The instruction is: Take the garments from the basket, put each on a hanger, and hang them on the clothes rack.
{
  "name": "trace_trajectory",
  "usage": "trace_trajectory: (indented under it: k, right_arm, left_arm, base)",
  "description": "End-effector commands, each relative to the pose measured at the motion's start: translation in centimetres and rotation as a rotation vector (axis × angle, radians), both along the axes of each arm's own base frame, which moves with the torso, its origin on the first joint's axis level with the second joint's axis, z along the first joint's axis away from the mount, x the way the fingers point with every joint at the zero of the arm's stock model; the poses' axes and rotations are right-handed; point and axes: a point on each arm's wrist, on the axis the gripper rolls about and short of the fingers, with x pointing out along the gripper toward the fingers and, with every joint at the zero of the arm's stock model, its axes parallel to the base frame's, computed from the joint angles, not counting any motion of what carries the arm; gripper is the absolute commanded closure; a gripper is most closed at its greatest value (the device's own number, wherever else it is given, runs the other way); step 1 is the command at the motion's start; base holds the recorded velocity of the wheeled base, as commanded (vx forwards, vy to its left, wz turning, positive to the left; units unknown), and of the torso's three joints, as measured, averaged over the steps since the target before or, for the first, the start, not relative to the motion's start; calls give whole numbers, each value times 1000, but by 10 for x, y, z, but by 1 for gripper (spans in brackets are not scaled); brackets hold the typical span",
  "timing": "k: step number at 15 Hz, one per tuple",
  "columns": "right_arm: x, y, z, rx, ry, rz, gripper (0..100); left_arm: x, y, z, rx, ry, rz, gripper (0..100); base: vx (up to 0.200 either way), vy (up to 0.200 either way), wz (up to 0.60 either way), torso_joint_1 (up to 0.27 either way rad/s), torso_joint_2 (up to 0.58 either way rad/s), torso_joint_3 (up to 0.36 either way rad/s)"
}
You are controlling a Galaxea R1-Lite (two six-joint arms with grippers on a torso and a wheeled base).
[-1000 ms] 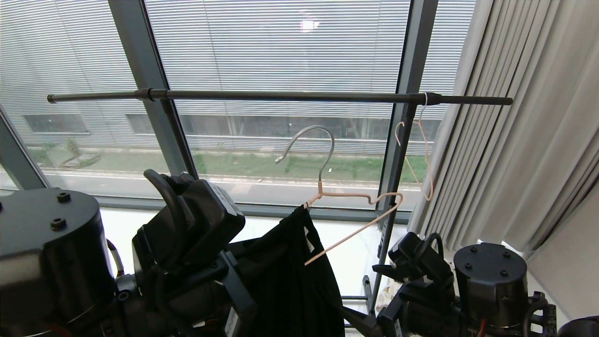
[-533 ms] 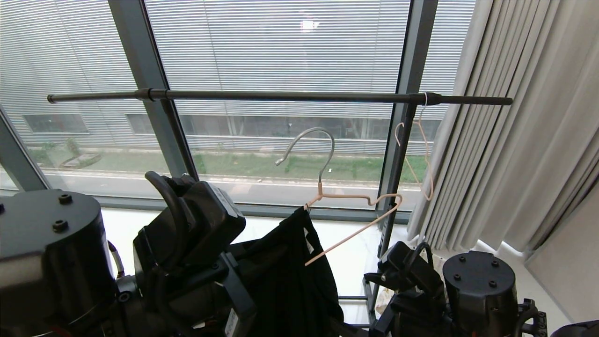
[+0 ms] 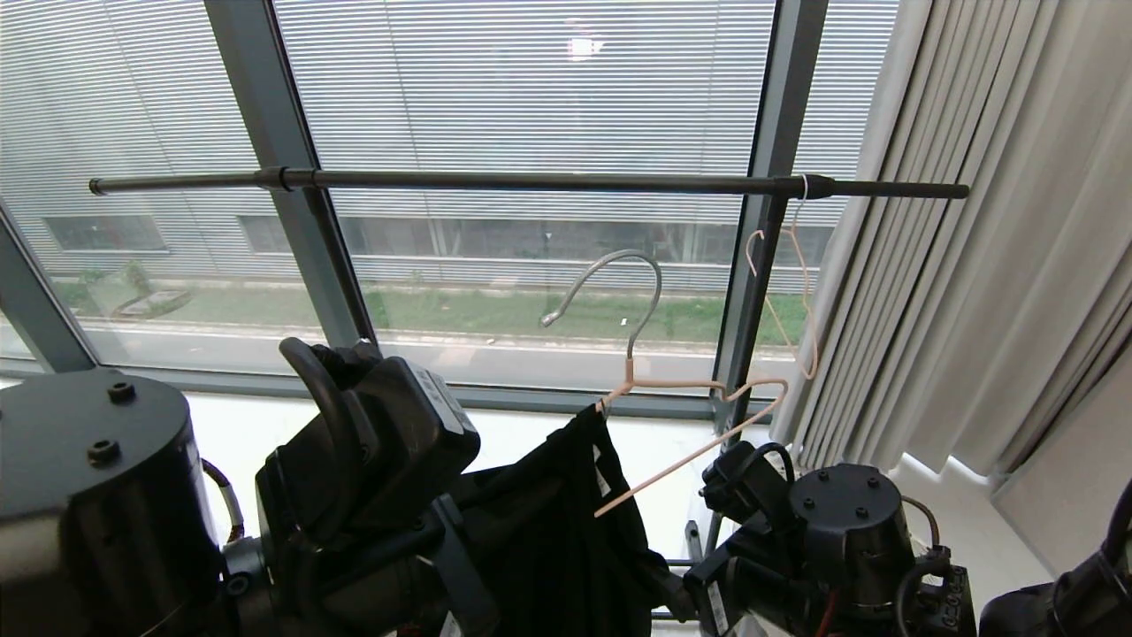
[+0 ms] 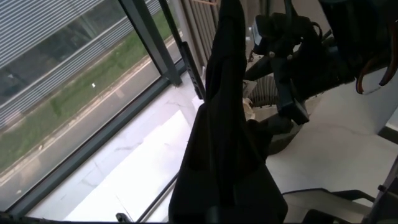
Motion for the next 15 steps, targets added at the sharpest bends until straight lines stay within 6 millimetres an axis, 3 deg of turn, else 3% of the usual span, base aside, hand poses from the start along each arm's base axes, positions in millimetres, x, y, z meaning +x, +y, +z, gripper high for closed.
trace_trajectory:
  k: [1, 8, 9, 11, 15]
  right_arm:
    - [1, -7, -6, -33, 8, -39, 0]
    - [47, -63, 4, -19, -24, -338, 0]
    - [47, -63, 4, -19, -24, -338, 0]
    - [65, -83, 16, 14, -59, -435, 0]
    - [87, -99, 41, 86, -141, -519, 0]
  left_arm:
    - [4, 3, 0, -2, -1, 23, 100]
    - [1, 11, 0, -10, -10, 40, 100]
    - [1, 11, 0, -10, -10, 40, 100]
    - [-1, 13, -6, 6, 4, 38, 100]
    - [-3, 16, -20, 47, 37, 38, 100]
  base:
    - [0, 0, 0, 0, 0, 0]
    - [0, 0, 0, 0, 0, 0]
    - [0, 0, 0, 0, 0, 0]
    - [0, 0, 0, 0, 0, 0]
    - [0, 0, 0, 0, 0, 0]
